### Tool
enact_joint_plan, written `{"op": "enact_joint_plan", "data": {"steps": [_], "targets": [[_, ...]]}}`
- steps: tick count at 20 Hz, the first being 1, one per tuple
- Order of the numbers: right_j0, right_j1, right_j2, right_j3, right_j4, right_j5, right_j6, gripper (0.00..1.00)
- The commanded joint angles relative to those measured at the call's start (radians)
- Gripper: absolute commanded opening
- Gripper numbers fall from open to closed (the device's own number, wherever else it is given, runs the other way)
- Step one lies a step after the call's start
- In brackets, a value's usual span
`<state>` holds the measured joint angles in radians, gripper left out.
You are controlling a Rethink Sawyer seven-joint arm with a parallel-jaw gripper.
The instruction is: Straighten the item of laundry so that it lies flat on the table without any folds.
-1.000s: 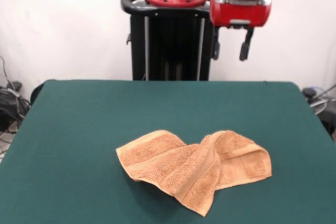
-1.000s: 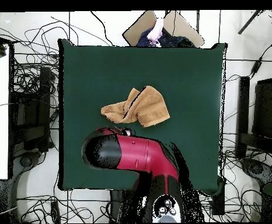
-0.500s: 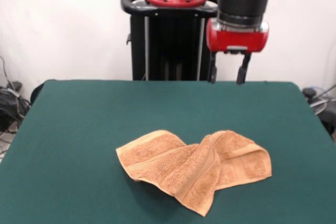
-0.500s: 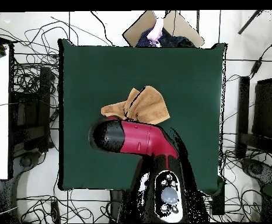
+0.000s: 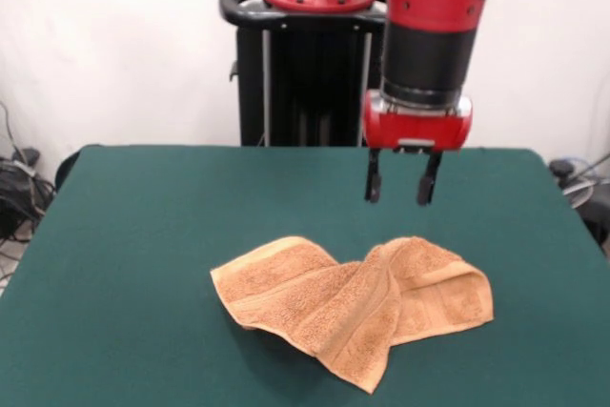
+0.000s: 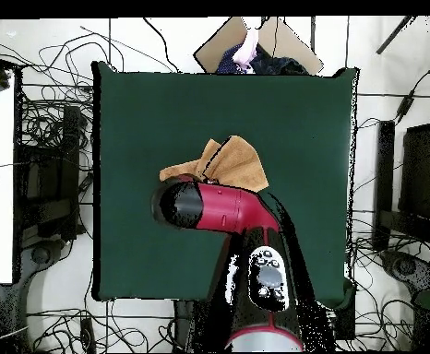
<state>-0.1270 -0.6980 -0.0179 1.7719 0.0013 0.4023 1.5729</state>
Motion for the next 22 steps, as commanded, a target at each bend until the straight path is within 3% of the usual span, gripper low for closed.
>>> {"op": "enact_joint_plan", "data": {"steps": [1, 22], "targets": [[-0.027, 0.113, 0.008, -0.051, 0.041, -0.101, 0.223, 1.00], [-0.041, 0.251, 0.025, -0.114, 0.058, -0.233, 0.227, 1.00]]}}
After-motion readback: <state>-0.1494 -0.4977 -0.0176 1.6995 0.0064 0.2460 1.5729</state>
